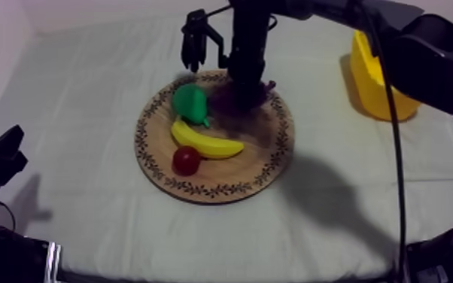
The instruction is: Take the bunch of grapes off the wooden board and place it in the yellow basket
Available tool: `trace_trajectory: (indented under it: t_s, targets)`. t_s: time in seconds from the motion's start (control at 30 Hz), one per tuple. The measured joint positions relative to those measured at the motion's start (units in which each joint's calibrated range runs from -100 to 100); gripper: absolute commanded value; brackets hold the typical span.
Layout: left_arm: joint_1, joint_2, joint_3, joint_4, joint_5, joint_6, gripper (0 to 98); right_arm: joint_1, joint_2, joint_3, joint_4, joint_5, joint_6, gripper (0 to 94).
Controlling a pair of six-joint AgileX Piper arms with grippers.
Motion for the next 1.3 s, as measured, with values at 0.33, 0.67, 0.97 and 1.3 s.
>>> trace_trajectory:
  t_s: [0.33, 0.67, 0.97, 1.3]
  targets:
    - [0.0, 0.0, 0.0, 0.00, 0.0, 0.0, 0.1, 1.4, -5.9, 0.1, 1.0, 1.1, -1.0, 28.0]
    - [0.0, 0.0, 0.0, 0.00, 0.0, 0.0, 0.1, 3.0, -13.2, 3.2, 1.4, 1.1, -2.4, 28.7]
    - [0.0, 0.0, 0.0, 0.00, 0.0, 0.0, 0.1, 5.0, -19.7, 4.9, 1.4, 1.2, -4.9, 28.7]
    - [0.0, 0.0, 0.0, 0.00, 0.0, 0.0, 0.1, 9.0, -25.9, 6.2, 2.3, 1.3, -8.0, 28.5]
